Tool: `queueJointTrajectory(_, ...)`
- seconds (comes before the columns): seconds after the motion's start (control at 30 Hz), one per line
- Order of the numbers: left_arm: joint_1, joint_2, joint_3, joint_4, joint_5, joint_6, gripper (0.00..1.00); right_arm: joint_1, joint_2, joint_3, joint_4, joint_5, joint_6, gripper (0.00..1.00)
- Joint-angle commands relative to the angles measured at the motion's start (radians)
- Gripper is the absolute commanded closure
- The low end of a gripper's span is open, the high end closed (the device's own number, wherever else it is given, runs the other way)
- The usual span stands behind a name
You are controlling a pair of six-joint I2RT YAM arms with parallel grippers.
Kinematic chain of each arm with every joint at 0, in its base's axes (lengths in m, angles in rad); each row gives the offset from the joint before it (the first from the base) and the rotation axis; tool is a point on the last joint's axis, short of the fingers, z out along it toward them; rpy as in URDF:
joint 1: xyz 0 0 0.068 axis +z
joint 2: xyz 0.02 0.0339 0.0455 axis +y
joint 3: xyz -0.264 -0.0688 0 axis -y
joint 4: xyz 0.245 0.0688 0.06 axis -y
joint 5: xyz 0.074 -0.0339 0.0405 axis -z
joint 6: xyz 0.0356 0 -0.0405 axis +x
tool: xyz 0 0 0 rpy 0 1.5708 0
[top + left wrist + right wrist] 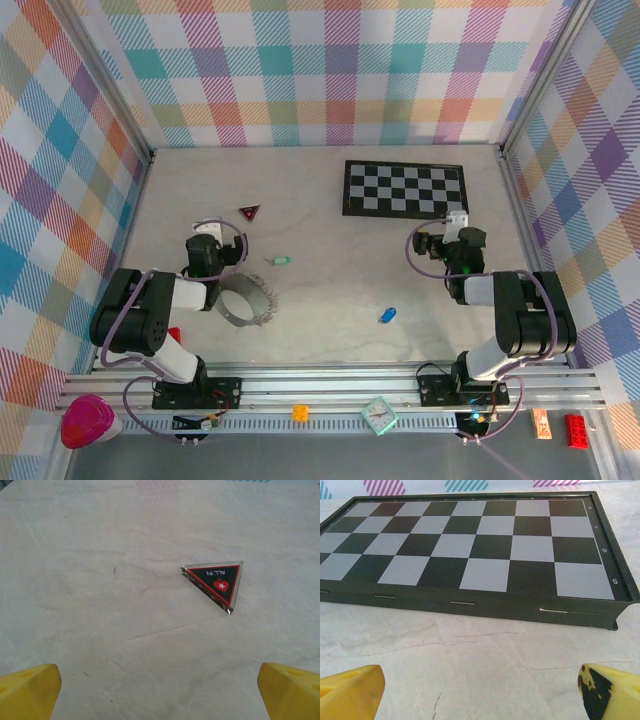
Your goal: Put the keys on the keyring
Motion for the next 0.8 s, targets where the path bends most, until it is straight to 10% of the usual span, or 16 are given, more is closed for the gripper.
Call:
queueJointTrajectory(0.0, 0.012, -0.004, 0.020, -0.001, 0.023, 0.007, 0.00, 0.007, 0.002, 0.010, 0.018, 0.006, 0.012, 0.01)
queueJointTrajectory(0.77, 0.014, -0.002, 0.021, -0.003, 0.026, 0.006, 0.00, 0.002, 0.003, 0.012, 0.013, -0.004, 0.015, 0.01)
